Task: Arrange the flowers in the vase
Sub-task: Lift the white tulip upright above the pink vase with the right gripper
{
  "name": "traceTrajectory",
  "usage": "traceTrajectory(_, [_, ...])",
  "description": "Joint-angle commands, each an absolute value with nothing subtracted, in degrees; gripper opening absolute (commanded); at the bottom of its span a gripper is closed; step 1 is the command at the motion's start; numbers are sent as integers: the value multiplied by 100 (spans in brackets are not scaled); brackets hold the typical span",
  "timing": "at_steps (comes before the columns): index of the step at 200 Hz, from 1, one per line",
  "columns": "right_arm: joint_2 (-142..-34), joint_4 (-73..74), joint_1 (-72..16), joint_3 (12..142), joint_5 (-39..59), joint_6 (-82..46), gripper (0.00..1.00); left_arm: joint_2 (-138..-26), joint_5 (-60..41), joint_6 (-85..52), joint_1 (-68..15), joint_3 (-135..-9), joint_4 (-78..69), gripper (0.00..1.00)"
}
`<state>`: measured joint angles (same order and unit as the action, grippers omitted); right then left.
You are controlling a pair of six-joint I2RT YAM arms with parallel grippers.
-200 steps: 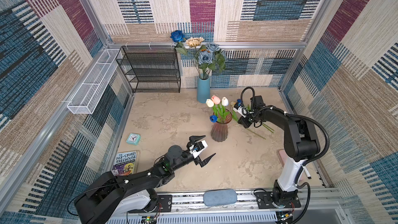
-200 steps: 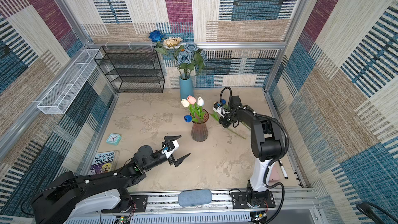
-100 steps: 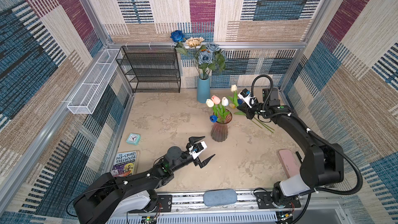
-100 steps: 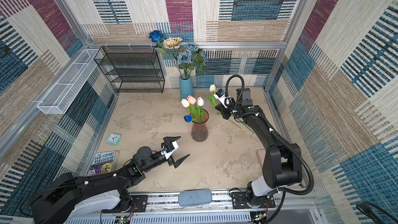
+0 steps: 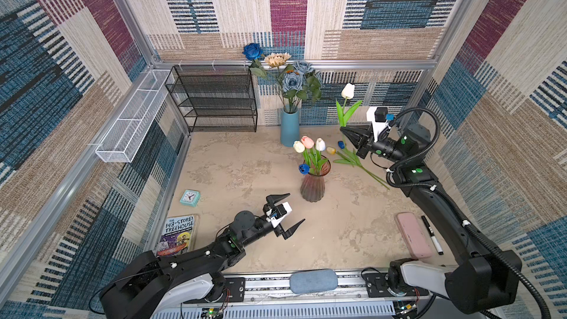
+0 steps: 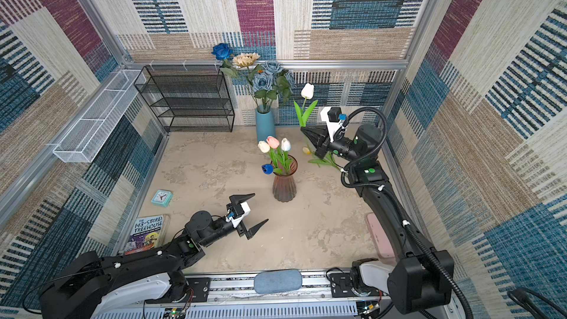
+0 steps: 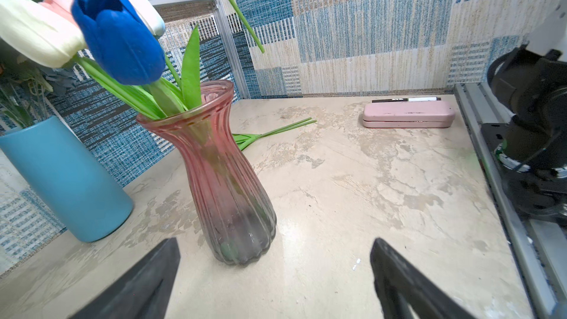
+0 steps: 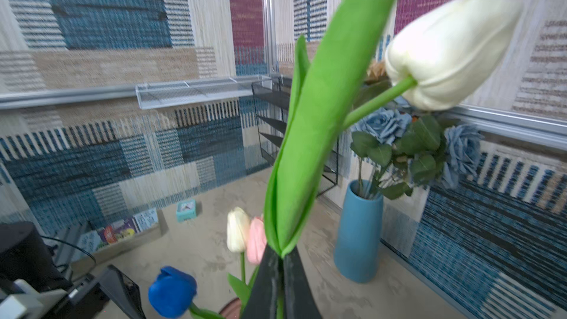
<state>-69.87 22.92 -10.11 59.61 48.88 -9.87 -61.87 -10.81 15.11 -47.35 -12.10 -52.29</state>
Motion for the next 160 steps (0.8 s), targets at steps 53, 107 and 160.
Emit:
traceTrajectory(53, [-7116, 5898, -2054, 5598, 4106, -2900, 0, -6600, -1072, 1566, -4735, -1213, -5796, 100])
traceTrajectory(107, [-7530, 6238, -2224, 5306, 3524, -2113, 0, -6539, -1072, 1608, -4735, -1230, -5662, 100])
traceTrajectory(160, [-7789, 6234, -2317, 4963, 3490, -1896, 0, -6562, -1090, 1627, -4732, -1263, -5607, 100])
